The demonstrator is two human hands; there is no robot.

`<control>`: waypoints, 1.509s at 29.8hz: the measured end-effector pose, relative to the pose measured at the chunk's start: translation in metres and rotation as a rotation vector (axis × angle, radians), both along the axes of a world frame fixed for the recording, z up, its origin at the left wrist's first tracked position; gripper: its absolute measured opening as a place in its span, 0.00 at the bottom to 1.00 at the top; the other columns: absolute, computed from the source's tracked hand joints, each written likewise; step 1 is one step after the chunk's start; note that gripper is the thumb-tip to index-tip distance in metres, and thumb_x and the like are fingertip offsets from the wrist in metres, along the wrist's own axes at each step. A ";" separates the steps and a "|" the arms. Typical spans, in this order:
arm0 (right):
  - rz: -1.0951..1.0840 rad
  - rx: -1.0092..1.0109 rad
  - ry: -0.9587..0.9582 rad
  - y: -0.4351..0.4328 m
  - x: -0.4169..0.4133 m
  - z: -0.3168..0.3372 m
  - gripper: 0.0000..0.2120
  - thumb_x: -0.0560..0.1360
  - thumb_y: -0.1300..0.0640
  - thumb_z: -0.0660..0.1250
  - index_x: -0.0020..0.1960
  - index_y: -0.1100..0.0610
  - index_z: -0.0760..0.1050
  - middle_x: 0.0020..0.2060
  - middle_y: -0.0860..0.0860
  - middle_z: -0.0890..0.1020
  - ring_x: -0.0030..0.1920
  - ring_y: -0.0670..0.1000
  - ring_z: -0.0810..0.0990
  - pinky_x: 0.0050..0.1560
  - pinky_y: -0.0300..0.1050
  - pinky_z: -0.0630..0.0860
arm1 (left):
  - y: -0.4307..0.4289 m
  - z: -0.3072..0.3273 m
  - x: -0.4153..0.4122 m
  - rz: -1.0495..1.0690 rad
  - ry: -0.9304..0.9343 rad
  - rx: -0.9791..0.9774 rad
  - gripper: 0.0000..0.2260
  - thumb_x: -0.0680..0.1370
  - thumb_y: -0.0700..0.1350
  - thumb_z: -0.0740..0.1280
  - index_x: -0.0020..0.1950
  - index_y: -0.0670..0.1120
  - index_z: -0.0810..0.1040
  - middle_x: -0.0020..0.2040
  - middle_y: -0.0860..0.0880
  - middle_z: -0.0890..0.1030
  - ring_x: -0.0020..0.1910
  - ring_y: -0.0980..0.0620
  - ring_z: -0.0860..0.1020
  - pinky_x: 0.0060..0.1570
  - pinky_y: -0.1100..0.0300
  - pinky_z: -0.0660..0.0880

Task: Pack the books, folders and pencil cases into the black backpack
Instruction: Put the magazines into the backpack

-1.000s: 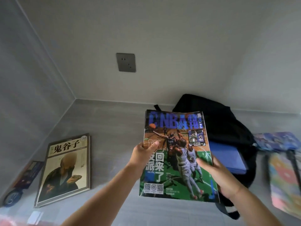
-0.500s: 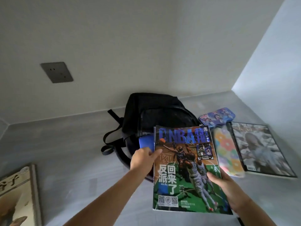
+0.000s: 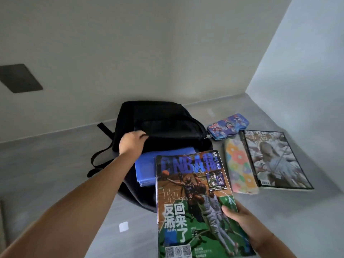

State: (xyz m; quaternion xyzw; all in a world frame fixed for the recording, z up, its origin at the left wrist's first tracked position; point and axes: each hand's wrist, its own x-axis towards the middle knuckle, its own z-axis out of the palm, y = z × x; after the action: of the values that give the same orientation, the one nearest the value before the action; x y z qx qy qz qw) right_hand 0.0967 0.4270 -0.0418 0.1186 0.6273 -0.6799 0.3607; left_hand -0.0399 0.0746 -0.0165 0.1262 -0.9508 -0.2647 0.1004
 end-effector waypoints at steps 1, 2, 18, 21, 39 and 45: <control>-0.018 -0.030 -0.003 -0.002 -0.002 0.000 0.16 0.74 0.58 0.66 0.61 0.50 0.72 0.52 0.52 0.84 0.52 0.51 0.83 0.48 0.42 0.76 | 0.000 0.007 -0.002 0.080 -0.039 0.175 0.10 0.78 0.47 0.65 0.53 0.44 0.82 0.44 0.46 0.82 0.46 0.47 0.79 0.44 0.57 0.73; -0.032 -0.048 0.003 -0.005 -0.005 -0.001 0.18 0.72 0.55 0.69 0.61 0.50 0.73 0.54 0.55 0.83 0.54 0.54 0.82 0.51 0.45 0.75 | -0.001 0.011 -0.004 0.131 -0.046 0.271 0.11 0.78 0.47 0.65 0.54 0.44 0.82 0.43 0.47 0.81 0.44 0.48 0.78 0.43 0.59 0.71; 0.117 0.079 -0.049 -0.083 -0.104 0.008 0.12 0.76 0.62 0.65 0.59 0.56 0.73 0.48 0.52 0.81 0.45 0.46 0.79 0.32 0.31 0.76 | 0.001 0.019 0.002 0.174 -0.008 0.532 0.09 0.78 0.46 0.66 0.53 0.44 0.83 0.47 0.47 0.83 0.47 0.51 0.80 0.42 0.62 0.76; 0.124 0.079 -0.066 -0.086 -0.105 0.011 0.11 0.76 0.62 0.65 0.57 0.54 0.74 0.48 0.51 0.82 0.45 0.46 0.79 0.32 0.32 0.76 | 0.003 0.022 -0.002 0.185 0.006 0.477 0.09 0.78 0.45 0.66 0.53 0.43 0.82 0.47 0.48 0.82 0.43 0.54 0.78 0.35 0.68 0.72; 0.215 0.253 0.070 -0.097 -0.169 0.026 0.16 0.76 0.58 0.66 0.63 0.52 0.70 0.54 0.48 0.73 0.60 0.48 0.67 0.68 0.52 0.61 | 0.001 0.029 -0.006 0.254 -0.018 0.647 0.06 0.74 0.48 0.70 0.42 0.47 0.82 0.34 0.53 0.80 0.35 0.57 0.76 0.35 0.64 0.71; 0.173 0.443 0.260 -0.099 -0.159 0.013 0.27 0.72 0.56 0.71 0.67 0.59 0.65 0.53 0.49 0.76 0.50 0.50 0.76 0.53 0.45 0.73 | 0.001 0.024 -0.005 0.245 -0.045 0.681 0.02 0.75 0.45 0.70 0.46 0.49 0.81 0.39 0.56 0.80 0.39 0.60 0.77 0.37 0.67 0.72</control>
State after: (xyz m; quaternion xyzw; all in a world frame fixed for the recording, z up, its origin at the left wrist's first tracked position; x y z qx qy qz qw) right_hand -0.0621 0.3282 -0.0286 0.0526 0.8096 -0.5023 0.2992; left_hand -0.0445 0.0751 0.0076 0.2712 -0.7878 -0.5494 0.0629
